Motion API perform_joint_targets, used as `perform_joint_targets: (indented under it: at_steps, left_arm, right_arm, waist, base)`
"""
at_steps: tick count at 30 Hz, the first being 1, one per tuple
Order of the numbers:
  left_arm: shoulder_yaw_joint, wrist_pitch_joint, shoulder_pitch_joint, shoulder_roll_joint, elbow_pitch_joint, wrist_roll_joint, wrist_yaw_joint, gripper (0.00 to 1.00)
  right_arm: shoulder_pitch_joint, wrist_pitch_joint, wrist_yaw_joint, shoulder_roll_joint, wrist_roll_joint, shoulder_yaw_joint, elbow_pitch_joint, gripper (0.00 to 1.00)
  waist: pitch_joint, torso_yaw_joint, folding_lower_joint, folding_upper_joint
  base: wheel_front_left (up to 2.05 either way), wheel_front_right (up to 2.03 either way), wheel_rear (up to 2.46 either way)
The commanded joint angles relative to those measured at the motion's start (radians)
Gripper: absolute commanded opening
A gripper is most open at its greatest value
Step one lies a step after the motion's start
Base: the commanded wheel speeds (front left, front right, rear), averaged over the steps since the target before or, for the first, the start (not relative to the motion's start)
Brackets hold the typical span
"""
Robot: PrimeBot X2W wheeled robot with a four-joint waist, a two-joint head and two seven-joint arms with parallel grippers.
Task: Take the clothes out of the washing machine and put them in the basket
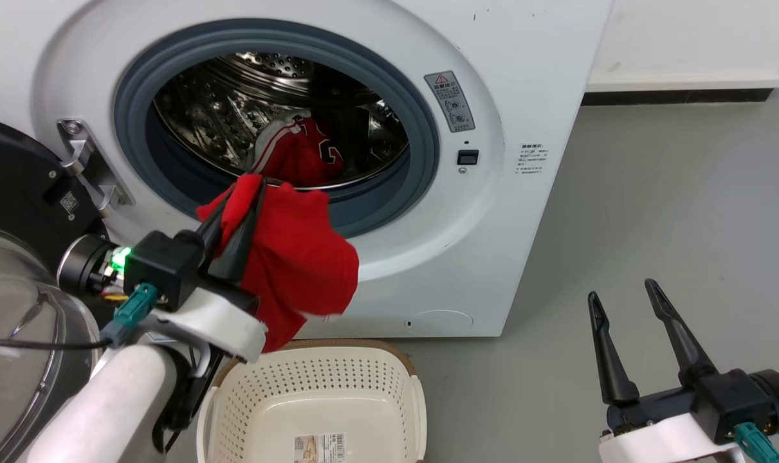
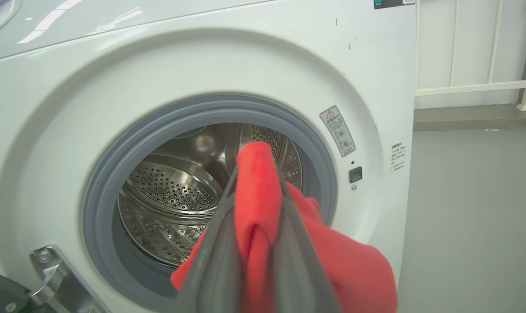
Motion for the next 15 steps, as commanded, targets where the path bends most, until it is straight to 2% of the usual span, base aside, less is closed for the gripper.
perform_joint_targets:
  at_steps: [1, 7, 15]
  left_arm:
    - [0.005, 0.003, 0.014, 0.008, -0.012, -0.003, 0.007, 0.00]
    - [-0.003, 0.034, 0.092, 0.037, -0.111, -0.006, 0.041, 0.00]
    - [-0.041, 0.025, 0.155, 0.009, -0.094, -0.029, 0.036, 0.00]
  right_arm:
    - [0.013, -0.002, -0.001, 0.000, 0.005, -0.001, 0.002, 1.00]
    - [0.025, -0.002, -0.001, 0.000, 0.004, -0.006, 0.003, 1.00]
    - [-0.015, -0.002, -0.001, 0.000, -0.008, -0.001, -0.011, 1.00]
  waist:
    - [-0.005, 0.003, 0.0002, -0.0001]
    - [-0.008, 0.013, 0.0002, -0.0001]
    - [0.047, 0.012, 0.0002, -0.0001]
  base:
    - [0.00, 0.00, 0.00]
    - [0.00, 0.00, 0.00]
    - [0.00, 0.00, 0.00]
